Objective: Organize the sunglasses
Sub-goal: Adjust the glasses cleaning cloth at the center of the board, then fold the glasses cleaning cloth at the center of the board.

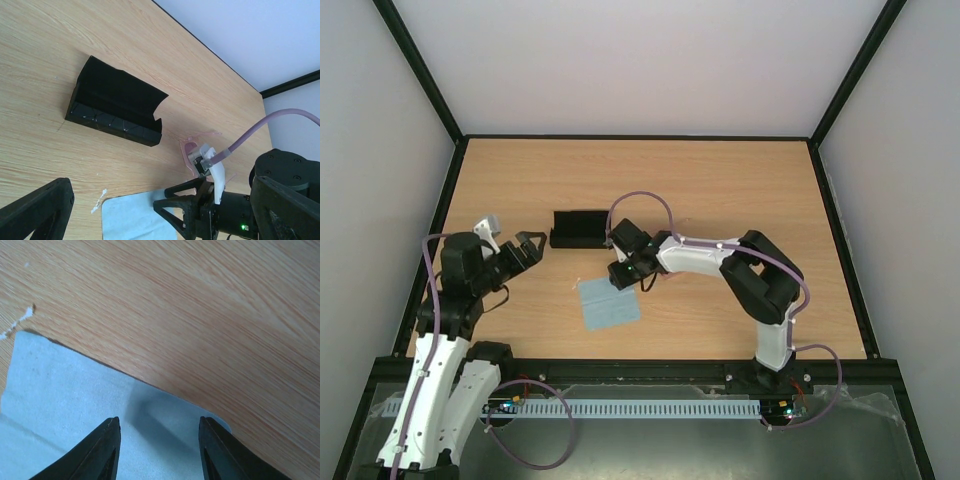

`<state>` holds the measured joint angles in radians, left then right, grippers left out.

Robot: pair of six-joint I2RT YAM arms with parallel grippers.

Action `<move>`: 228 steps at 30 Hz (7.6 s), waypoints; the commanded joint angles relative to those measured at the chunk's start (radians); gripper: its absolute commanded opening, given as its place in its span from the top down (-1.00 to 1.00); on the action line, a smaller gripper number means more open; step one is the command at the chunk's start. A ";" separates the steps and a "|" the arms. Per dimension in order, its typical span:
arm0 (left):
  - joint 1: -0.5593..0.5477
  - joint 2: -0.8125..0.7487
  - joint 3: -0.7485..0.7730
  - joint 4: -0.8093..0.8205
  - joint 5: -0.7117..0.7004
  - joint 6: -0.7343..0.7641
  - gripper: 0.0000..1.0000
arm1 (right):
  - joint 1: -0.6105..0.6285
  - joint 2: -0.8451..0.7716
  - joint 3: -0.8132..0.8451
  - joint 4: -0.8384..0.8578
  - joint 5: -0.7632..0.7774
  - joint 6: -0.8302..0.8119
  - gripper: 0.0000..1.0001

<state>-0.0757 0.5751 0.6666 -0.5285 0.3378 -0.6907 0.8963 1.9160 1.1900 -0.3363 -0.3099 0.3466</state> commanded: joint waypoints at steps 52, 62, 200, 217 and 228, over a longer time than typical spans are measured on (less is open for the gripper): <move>-0.567 0.405 0.074 0.026 -0.379 -0.047 -0.99 | -0.053 -0.610 -0.026 -0.138 0.331 0.067 -0.97; -0.642 0.437 -0.025 0.115 -0.464 -0.132 -0.99 | -0.052 -0.538 -0.194 -0.041 0.229 0.127 -0.97; -0.669 0.851 -0.046 0.293 -0.640 -0.010 0.71 | 0.036 0.017 0.003 -0.115 0.192 0.140 0.91; -0.707 0.942 -0.020 0.278 -0.664 -0.012 0.81 | 0.035 0.014 0.006 -0.120 0.192 0.140 0.90; -0.718 0.909 -0.023 0.261 -0.688 -0.034 0.95 | 0.035 -0.005 -0.006 -0.111 0.191 0.147 0.92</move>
<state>-0.7872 1.4956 0.6384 -0.2306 -0.3344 -0.7116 0.9291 1.9297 1.2140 -0.4110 -0.1131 0.4801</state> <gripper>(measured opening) 0.026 0.046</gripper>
